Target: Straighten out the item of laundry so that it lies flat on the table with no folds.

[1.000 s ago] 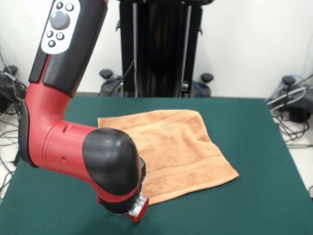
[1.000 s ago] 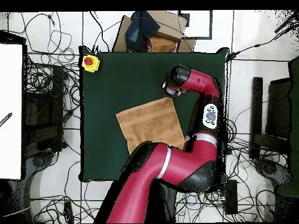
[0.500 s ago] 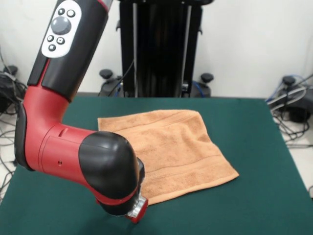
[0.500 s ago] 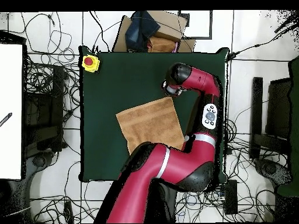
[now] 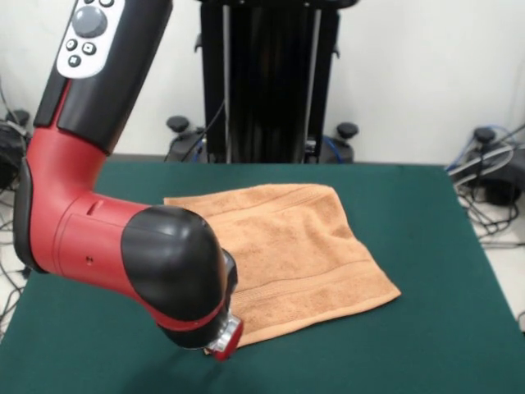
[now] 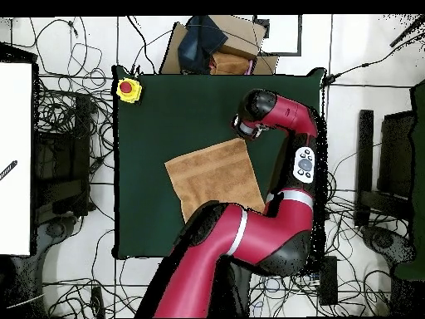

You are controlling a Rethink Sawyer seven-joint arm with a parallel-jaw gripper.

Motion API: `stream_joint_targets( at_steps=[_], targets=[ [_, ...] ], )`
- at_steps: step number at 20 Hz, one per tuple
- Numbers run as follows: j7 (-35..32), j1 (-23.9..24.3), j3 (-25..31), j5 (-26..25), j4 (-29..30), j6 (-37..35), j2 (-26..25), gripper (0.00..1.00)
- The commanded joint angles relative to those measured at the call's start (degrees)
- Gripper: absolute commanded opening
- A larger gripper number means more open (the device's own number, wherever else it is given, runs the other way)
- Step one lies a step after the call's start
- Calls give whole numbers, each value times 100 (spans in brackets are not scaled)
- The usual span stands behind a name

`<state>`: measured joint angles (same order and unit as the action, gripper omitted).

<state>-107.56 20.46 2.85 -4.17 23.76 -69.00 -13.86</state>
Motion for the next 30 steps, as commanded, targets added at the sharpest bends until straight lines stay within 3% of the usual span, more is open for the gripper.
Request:
stream_joint_targets(
  at_steps=[1, 3, 7, 13, 19, 26, 30],
  targets=[
    [659, 64, 173, -370, 53, 248, -368, 100],
    [694, 69, 155, -381, 309, 539, -215, 100],
    [615, 113, 199, -474, 1202, 1786, 121, 100],
    [478, 149, 294, -347, 1919, 1853, 366, 100],
    [-175, 42, 314, -139, 3596, 2351, 1706, 100],
    [-497, -26, 301, 152, 4608, 1911, 2857, 100],
    [-550, -6, 286, 32, 4710, 2343, 2792, 100]
  ],
)
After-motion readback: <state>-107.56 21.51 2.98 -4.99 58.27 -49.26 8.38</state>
